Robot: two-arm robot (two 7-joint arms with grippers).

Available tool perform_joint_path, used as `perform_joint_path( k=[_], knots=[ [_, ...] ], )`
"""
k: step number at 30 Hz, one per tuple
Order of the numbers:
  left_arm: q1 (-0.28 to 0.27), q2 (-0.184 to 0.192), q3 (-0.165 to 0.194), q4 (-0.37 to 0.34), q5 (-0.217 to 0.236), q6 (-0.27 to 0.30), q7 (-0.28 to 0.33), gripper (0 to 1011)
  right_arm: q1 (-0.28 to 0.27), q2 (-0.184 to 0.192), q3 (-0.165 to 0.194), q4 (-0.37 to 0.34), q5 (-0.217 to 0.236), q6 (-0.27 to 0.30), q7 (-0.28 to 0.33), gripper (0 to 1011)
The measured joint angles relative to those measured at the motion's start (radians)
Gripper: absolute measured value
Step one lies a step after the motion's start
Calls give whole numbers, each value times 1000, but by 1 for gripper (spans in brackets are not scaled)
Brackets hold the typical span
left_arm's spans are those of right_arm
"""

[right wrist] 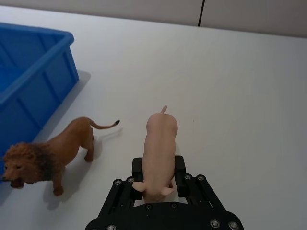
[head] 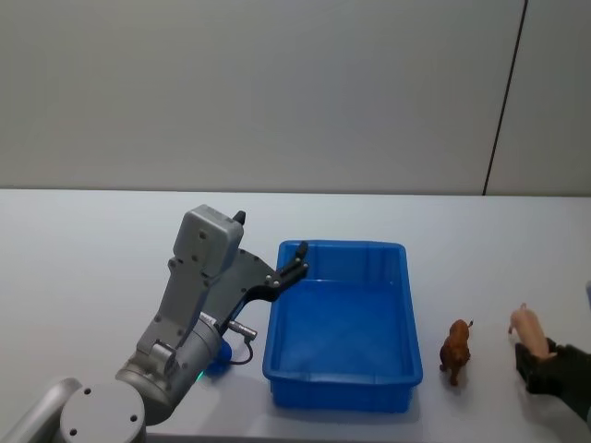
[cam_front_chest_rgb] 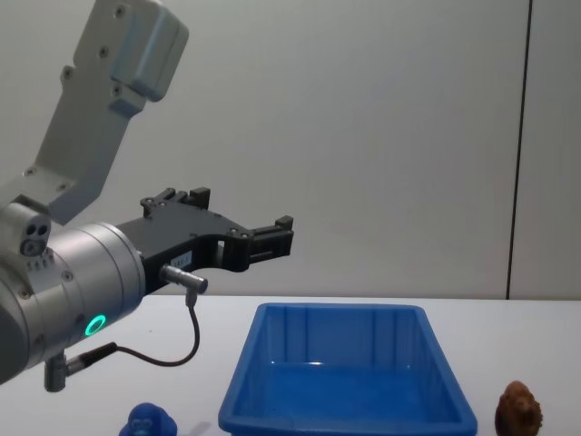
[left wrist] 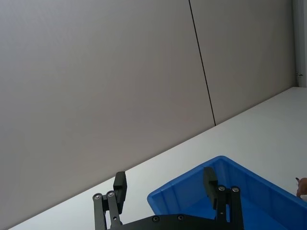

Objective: Pick up the two dolls from the table and place them into the box.

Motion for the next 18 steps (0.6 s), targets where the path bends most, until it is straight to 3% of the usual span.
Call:
perform_joint_path(
  k=[11,18],
  knots=[
    [0,0,0,0,0,0,0,1001,-6,0,8,-57,-1,-64,-9,364],
    [0,0,0,0,0,0,0,1001,3,-4,5,-114,-6,-86,27,363]
  ],
)
